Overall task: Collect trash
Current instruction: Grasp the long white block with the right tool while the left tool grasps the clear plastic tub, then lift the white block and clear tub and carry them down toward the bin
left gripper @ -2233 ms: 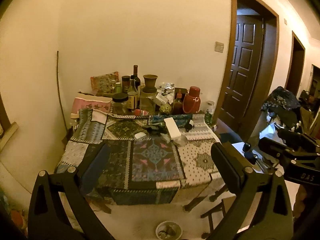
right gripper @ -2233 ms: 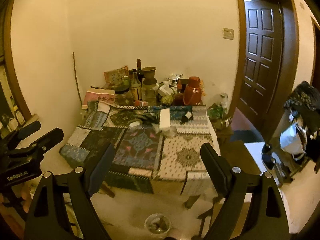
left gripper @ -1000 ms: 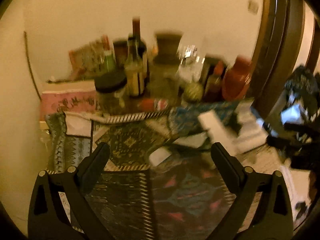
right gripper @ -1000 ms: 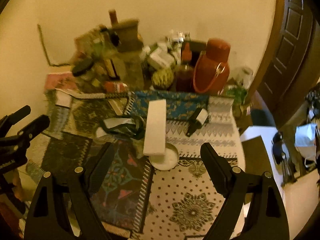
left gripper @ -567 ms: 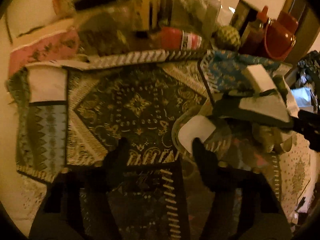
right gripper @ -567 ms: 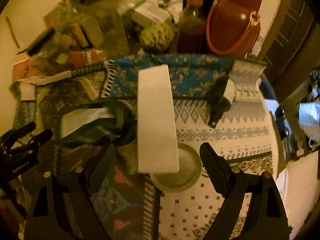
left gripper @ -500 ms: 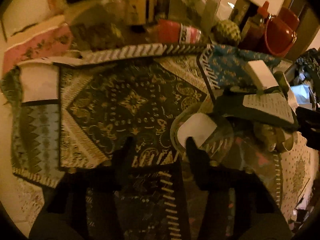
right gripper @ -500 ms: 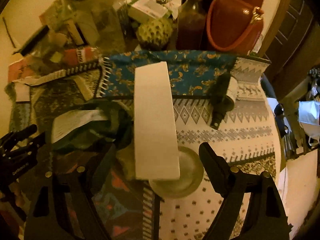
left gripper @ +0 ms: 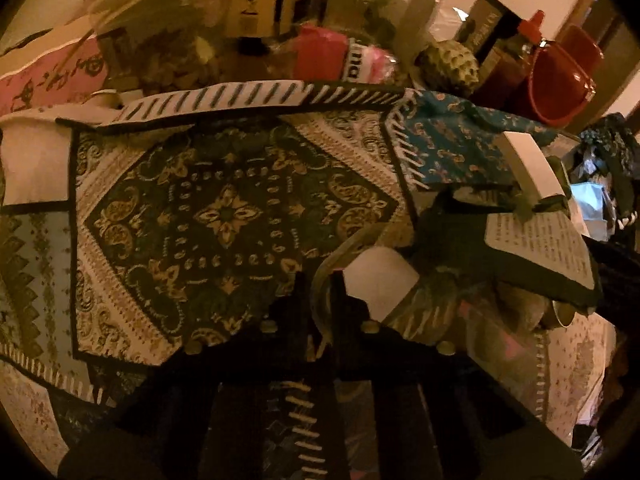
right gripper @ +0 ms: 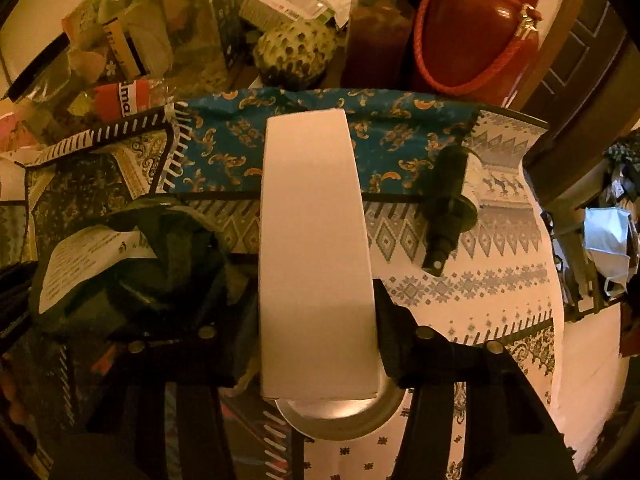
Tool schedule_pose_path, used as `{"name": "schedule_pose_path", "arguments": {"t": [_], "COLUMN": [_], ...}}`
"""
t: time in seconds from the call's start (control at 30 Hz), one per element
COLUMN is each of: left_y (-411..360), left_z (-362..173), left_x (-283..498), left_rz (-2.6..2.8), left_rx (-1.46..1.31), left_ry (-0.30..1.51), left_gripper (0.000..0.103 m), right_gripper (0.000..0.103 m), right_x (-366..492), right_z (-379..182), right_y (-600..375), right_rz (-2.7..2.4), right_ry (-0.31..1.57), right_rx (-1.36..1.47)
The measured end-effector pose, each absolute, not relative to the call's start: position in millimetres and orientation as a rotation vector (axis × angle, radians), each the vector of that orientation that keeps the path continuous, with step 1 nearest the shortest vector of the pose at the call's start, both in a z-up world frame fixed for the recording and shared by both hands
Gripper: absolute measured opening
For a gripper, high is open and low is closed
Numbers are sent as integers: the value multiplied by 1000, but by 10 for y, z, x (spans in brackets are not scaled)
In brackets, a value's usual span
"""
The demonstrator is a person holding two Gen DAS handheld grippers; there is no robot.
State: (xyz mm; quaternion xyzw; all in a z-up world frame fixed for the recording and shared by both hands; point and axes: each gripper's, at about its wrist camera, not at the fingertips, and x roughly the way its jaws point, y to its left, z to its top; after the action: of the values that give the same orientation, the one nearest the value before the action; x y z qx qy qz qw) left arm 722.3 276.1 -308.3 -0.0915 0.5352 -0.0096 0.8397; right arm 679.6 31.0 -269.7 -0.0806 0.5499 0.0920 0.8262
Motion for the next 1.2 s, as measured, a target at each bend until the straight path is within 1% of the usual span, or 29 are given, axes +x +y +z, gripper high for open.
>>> {"name": "schedule_pose_path", "arguments": {"t": [0.03, 0.07, 0.2, 0.33, 0.6, 0.9, 1.2], "left_y": [2752, 2736, 2702, 2725, 2591, 2028, 1388], "left_z": [-3082, -3082, -3047, -2860, -2131, -1302, -892], "left_x": [7231, 7238, 7201, 7046, 6523, 5823, 5142], "left_rz": [-18, -12, 13, 48, 139, 181, 236], "left_rx": [-185, -171, -151, -170, -169, -184, -237], "left_ry": [1129, 1126, 1119, 1077, 906, 712, 606], "left_gripper": [8, 2, 1, 1, 1, 1, 1], "right_gripper": [48, 48, 48, 48, 48, 48, 48], "right_x": [6783, 6756, 6678, 6576, 6270, 5747, 5269], "right_z": [-2681, -2649, -2492, -2294, -1833, -1262, -918], "right_y": [292, 266, 128, 13, -222, -666, -1215], "right_rz": [196, 196, 211, 223, 279, 359, 431], "right_ry": [1165, 1156, 1122, 1076, 957, 823, 720], "right_rx": [-172, -168, -105, -52, 19, 39, 22]}}
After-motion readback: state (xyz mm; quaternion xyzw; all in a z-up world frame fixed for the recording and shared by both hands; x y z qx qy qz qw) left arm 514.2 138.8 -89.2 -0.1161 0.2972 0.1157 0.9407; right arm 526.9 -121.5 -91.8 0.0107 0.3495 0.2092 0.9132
